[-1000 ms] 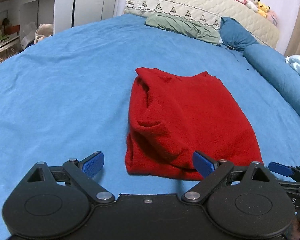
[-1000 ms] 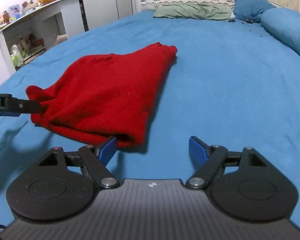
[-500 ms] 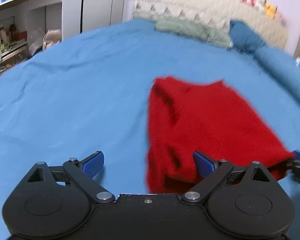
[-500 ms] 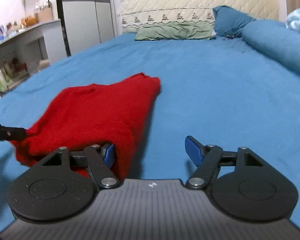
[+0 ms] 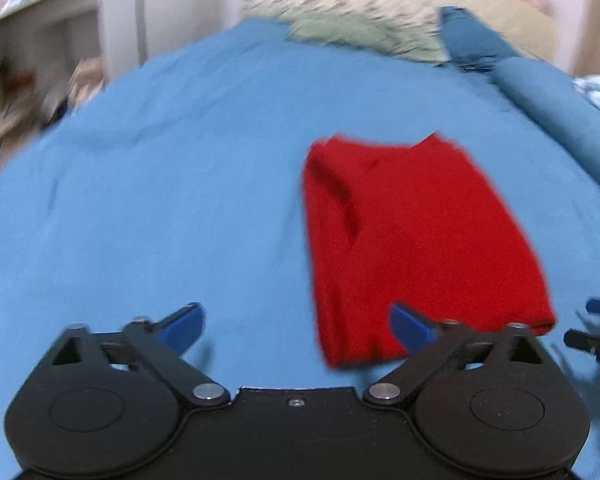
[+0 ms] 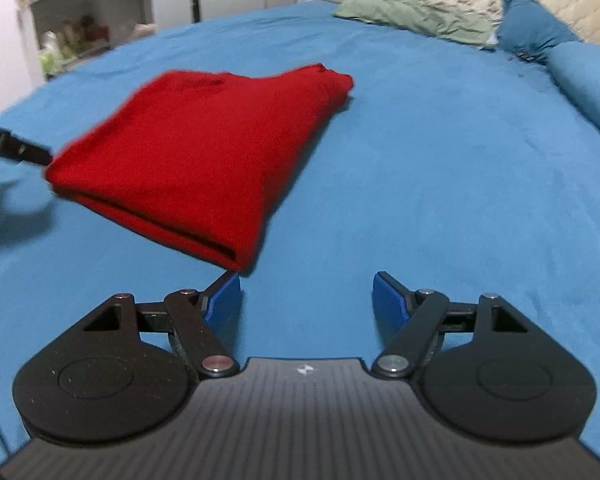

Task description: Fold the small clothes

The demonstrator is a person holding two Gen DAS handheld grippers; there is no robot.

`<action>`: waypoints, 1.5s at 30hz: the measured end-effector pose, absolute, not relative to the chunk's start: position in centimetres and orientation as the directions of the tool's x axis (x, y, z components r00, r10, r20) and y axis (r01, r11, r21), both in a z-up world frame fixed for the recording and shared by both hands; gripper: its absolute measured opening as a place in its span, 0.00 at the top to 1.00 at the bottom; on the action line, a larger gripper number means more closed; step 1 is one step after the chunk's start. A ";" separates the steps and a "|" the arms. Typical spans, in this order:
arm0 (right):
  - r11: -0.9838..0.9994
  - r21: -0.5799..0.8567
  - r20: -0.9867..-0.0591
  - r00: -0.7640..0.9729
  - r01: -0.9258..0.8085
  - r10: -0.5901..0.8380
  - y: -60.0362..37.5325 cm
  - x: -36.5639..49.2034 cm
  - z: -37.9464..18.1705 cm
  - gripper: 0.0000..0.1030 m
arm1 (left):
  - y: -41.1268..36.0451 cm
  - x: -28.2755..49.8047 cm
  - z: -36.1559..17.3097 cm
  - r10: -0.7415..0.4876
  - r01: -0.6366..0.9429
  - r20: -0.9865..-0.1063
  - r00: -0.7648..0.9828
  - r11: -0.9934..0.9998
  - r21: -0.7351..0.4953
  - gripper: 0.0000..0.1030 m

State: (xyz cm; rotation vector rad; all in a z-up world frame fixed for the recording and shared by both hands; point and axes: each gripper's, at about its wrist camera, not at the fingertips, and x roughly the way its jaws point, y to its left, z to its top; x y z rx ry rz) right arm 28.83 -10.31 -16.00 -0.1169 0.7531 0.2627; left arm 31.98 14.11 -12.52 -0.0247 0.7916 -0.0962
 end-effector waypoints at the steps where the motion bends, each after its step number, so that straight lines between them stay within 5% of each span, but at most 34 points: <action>1: 0.958 0.025 -0.682 0.696 -0.286 0.225 -10.9 29.0 -15.0 0.07 | 13.7 32.6 -11.7 -0.110 0.100 -0.702 0.704 0.993 -0.055 0.00; 2: 0.957 0.056 -0.671 0.699 -0.284 0.247 -11.3 29.2 -13.9 0.00 | 13.4 33.6 -11.0 -0.124 0.114 -0.701 0.703 0.992 -0.061 0.00; 8: 0.944 0.278 -0.694 0.642 -0.179 0.326 -12.0 35.0 -9.9 0.00 | 14.2 40.9 -12.8 -0.274 0.108 -0.748 0.604 0.958 -0.264 0.01; 11: 0.925 0.357 -0.694 0.627 -0.127 0.354 -11.9 38.3 -10.8 0.00 | 15.3 43.3 -14.2 -0.337 0.062 -0.733 0.591 0.925 -0.375 0.11; 19: 0.872 0.485 -0.702 0.566 -0.065 0.432 -10.8 42.9 -15.4 0.01 | 14.6 45.7 -16.9 -0.339 0.089 -0.779 0.528 0.934 -0.346 0.15; 22: 0.864 0.499 -0.711 0.537 -0.069 0.454 -9.9 43.6 -16.3 0.21 | 14.4 45.9 -17.1 -0.355 0.111 -0.775 0.522 0.930 -0.351 0.20; 25: 0.842 0.537 -0.699 0.535 -0.047 0.475 -9.8 43.8 -16.6 0.45 | 14.3 46.0 -16.7 -0.424 0.140 -0.760 0.492 0.900 -0.412 0.62; 27: 0.848 0.528 -0.695 0.550 -0.046 0.463 -9.2 43.8 -16.2 0.58 | 14.0 45.8 -16.1 -0.412 0.133 -0.766 0.494 0.906 -0.402 0.67; 38: 0.858 0.486 -0.603 0.647 -0.167 0.468 -11.8 38.2 -8.1 0.64 | 8.6 37.6 -8.3 -0.456 0.283 -0.695 0.557 0.890 -0.357 0.74; 45: 0.907 0.399 -0.609 0.699 -0.138 0.374 -18.8 28.3 -8.1 0.64 | 2.5 28.9 -9.6 -0.490 0.374 -0.691 0.532 0.868 -0.328 0.73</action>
